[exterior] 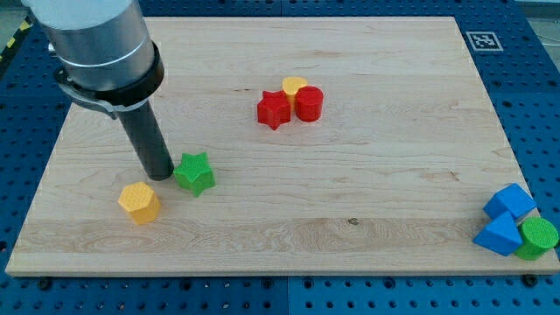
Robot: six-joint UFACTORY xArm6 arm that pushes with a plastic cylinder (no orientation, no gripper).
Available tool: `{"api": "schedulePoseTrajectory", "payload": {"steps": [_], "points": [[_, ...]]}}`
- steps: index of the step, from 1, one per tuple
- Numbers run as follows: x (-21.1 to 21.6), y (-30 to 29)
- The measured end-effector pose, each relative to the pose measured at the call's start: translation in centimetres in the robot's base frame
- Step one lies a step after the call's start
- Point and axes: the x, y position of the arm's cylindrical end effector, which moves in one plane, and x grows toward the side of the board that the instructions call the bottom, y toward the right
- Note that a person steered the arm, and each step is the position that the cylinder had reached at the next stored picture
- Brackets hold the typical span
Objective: Place the green star right to the yellow hexagon
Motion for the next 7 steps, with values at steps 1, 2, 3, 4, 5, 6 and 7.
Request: {"api": "schedulePoseTrajectory", "payload": {"steps": [1, 2, 3, 4, 5, 6, 7], "points": [[2.4, -0.1], [4.5, -0.2], [3.7, -0.2], [0.8, -1.0], [-2.7, -3.4], [-4.9, -2.8], [-5.0, -0.6]]}}
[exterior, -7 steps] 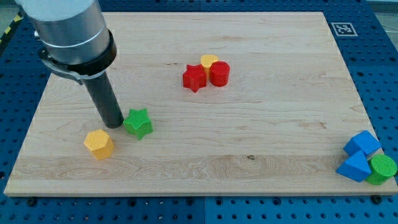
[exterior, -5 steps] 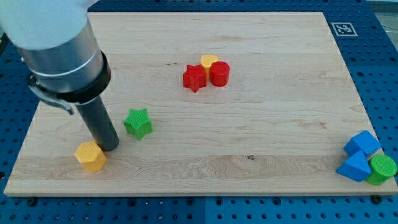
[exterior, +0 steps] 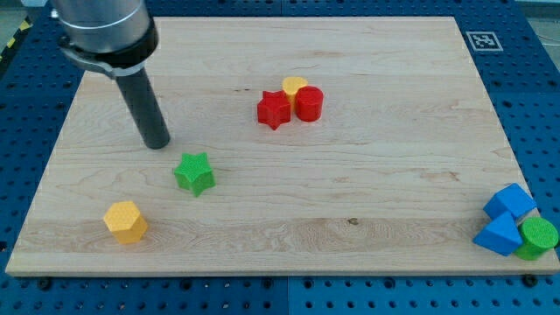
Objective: Place the green star right to the yellow hexagon
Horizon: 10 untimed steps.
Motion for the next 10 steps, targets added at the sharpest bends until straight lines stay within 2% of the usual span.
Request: {"api": "schedulePoseTrajectory", "payload": {"steps": [1, 2, 3, 4, 5, 6, 7, 9, 10], "points": [[1.1, 2.0], [4.7, 2.0], [4.3, 2.4], [1.6, 2.7], [1.8, 5.9], [4.8, 8.0], [8.0, 7.2], [6.5, 6.9], [7.3, 6.0]]}}
